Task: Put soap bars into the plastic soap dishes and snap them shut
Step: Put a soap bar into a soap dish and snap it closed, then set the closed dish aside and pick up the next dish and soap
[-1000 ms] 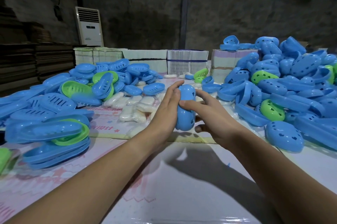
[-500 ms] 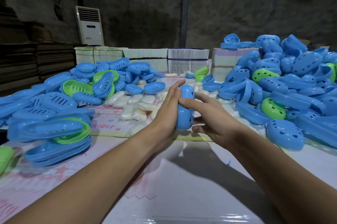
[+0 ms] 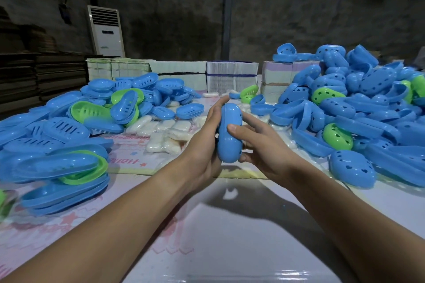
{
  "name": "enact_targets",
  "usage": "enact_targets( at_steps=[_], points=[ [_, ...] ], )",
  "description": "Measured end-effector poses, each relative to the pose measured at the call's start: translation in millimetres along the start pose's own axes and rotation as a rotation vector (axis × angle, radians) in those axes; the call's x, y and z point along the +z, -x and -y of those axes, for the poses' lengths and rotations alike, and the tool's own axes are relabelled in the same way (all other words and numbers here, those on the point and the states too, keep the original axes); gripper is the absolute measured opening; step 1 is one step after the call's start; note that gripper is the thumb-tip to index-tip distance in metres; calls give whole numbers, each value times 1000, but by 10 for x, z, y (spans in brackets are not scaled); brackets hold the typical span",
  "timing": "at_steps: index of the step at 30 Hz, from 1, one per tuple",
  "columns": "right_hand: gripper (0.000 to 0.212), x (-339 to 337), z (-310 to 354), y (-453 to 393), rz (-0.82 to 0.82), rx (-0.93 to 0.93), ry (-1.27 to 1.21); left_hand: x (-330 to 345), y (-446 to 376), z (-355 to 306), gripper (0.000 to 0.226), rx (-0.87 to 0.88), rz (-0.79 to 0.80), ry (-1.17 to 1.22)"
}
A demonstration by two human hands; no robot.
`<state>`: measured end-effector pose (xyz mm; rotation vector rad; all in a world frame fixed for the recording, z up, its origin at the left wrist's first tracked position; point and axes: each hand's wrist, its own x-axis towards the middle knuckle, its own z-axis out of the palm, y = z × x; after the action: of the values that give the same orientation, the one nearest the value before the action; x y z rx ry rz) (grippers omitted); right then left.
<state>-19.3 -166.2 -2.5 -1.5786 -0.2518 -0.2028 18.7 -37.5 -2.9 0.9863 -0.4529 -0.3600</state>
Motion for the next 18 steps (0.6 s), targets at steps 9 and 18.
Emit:
enact_targets(
  at_steps=[9, 18],
  points=[
    [46, 5, -51, 17, -7, 20, 96, -9, 45, 17, 33, -38, 111, -70],
    [75, -545, 306, 279, -414, -8, 663, -118, 29, -123, 59, 64, 1, -239]
  ],
)
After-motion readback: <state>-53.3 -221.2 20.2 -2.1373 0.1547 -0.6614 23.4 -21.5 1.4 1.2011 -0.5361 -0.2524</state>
